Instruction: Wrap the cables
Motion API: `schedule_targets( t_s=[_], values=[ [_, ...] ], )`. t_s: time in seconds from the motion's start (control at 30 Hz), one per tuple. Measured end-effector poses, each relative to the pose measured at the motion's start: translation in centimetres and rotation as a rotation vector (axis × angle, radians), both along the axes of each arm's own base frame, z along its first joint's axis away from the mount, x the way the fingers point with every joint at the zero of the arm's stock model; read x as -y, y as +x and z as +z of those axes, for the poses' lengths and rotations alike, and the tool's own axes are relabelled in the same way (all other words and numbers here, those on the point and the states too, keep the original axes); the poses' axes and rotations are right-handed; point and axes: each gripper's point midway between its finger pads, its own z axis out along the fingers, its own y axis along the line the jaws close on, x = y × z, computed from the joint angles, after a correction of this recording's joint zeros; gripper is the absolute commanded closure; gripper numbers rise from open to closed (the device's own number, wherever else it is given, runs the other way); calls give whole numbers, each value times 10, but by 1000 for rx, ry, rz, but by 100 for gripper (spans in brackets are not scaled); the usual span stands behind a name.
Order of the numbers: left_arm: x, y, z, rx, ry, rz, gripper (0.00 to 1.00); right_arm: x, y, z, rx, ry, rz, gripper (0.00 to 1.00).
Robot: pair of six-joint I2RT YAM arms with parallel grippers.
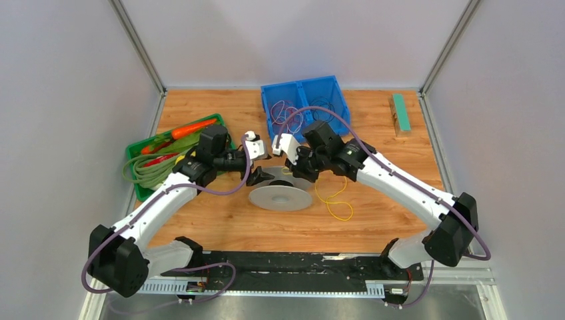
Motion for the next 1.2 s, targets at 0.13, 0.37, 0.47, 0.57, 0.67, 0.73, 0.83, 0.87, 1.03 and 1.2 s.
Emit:
schedule_targets(
  t_s=[0.13,0.37,0.47,0.57,0.67,0.73,0.83,0.87,1.03,1.2],
  values=[
    [6,-7,3,12,-25,-65,33,-2,6,-14,6,8,-39,100],
    [9,-9,-2,-10,-49,-101,42,-7,7,-19,10,50,-73,100],
    [4,-4,-3,-23,-64,-80,44,-6,-1,-18,19,66,-60,100],
    [-1,-2,-3,-30,-69,-73,44,-8,-7,-17,24,75,-45,100],
    [-1,-5,-3,-41,-79,-88,44,-13,-9,-15,34,88,-32,100],
    [0,-8,-6,-56,-85,-100,44,-14,-11,-15,35,89,-26,100],
    [1,-10,-11,-82,-88,-114,44,-18,-12,-13,47,94,-18,100],
    [2,-11,-13,-90,-88,-117,44,-19,-12,-13,50,95,-17,100],
    [4,-11,-16,-113,-99,-120,43,-23,-9,-22,44,75,-39,100],
    [5,-9,-15,-111,-109,-124,38,-24,-3,-26,54,64,-79,100]
  ],
)
